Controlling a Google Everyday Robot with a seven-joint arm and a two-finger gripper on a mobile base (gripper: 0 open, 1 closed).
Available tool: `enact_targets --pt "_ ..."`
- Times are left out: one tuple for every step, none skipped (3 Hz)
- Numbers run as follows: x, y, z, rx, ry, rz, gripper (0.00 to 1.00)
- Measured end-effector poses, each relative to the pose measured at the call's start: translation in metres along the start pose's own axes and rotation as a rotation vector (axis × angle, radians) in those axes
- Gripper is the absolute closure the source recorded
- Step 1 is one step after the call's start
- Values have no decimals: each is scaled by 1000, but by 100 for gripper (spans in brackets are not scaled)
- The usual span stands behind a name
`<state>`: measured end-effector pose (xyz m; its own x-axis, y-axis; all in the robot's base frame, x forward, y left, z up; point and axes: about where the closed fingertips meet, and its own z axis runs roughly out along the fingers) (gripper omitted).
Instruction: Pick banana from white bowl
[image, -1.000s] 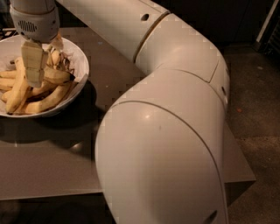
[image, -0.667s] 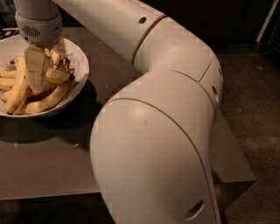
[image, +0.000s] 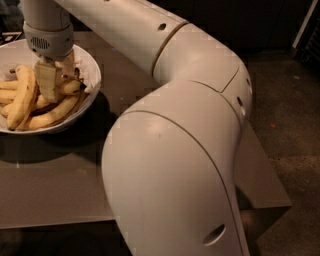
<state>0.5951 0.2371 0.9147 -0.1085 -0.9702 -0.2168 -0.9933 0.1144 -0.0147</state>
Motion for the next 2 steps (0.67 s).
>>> enact_targets --pt "-7 -3 2 11 -23 -1 78" --pt "-8 -4 1 19 -29 -6 99"
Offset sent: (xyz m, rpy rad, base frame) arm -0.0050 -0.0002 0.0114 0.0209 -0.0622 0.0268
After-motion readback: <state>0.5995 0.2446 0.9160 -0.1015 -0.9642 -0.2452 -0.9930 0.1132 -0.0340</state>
